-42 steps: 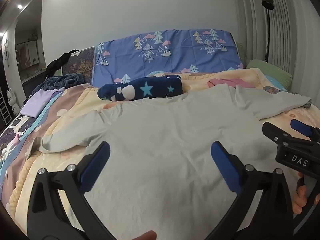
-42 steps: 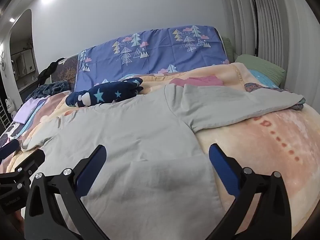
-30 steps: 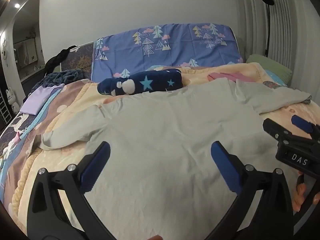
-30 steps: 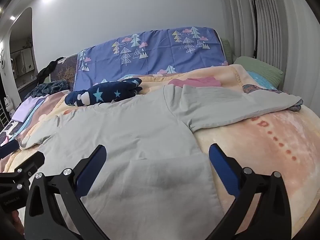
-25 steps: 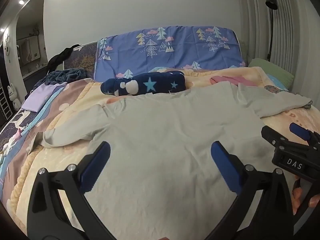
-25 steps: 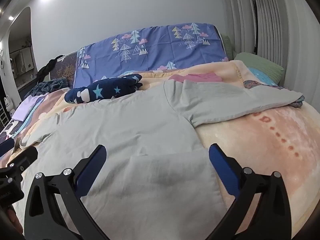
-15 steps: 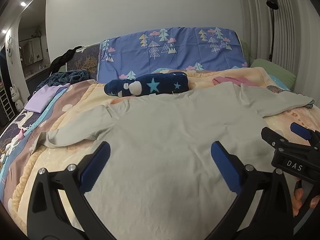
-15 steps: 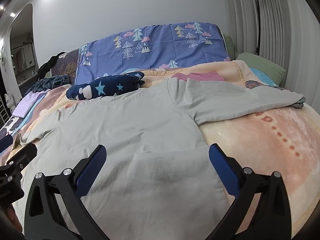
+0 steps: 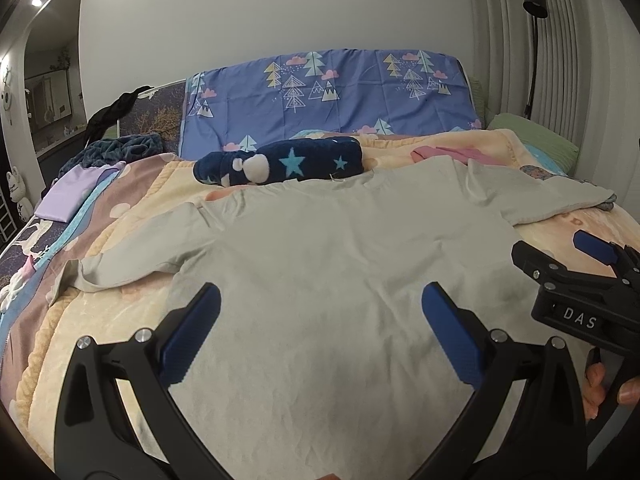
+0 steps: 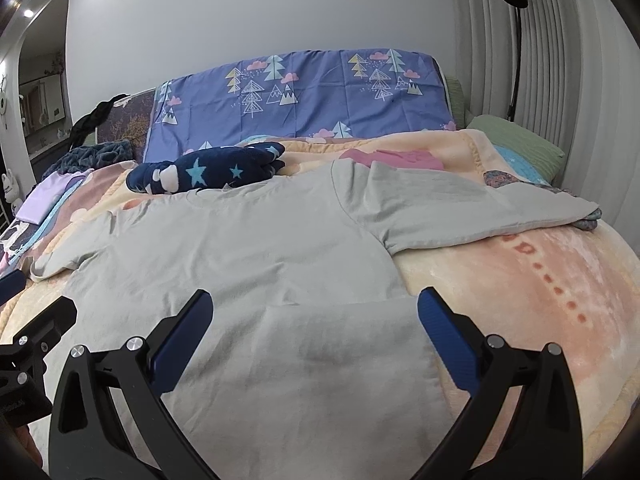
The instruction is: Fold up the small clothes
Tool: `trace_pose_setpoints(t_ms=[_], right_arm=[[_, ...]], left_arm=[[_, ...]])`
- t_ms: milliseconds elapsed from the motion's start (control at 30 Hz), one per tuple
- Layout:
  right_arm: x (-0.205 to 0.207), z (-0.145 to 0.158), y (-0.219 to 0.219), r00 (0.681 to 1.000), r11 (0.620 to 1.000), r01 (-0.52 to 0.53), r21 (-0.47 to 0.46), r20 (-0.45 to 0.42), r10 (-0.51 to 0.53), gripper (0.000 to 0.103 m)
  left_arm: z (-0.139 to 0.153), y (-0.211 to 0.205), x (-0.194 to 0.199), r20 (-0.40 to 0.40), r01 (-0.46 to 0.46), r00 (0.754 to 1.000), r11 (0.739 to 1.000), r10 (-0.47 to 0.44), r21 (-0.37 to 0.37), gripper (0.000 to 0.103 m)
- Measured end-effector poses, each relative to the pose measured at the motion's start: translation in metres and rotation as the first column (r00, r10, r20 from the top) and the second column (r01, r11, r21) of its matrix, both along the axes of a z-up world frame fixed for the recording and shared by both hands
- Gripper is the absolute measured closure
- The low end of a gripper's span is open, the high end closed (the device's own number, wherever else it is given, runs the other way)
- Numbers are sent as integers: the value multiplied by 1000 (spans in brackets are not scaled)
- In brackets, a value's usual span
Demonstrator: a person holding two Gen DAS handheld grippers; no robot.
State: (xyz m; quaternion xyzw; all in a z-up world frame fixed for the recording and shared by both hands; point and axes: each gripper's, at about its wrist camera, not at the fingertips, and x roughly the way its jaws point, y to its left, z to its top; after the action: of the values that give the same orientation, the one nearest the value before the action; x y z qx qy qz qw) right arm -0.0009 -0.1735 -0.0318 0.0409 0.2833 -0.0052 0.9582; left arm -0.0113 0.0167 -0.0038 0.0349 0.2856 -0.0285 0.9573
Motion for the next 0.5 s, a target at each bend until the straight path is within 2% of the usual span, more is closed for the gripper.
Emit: trace_pose_setpoints(t_ms=[500], right_arm=[[1, -3, 0, 1000, 1000, 17, 0, -17, -17, 1]], left_arm=[[-13, 5, 5, -35, 9, 999, 1000, -10, -9, 2]])
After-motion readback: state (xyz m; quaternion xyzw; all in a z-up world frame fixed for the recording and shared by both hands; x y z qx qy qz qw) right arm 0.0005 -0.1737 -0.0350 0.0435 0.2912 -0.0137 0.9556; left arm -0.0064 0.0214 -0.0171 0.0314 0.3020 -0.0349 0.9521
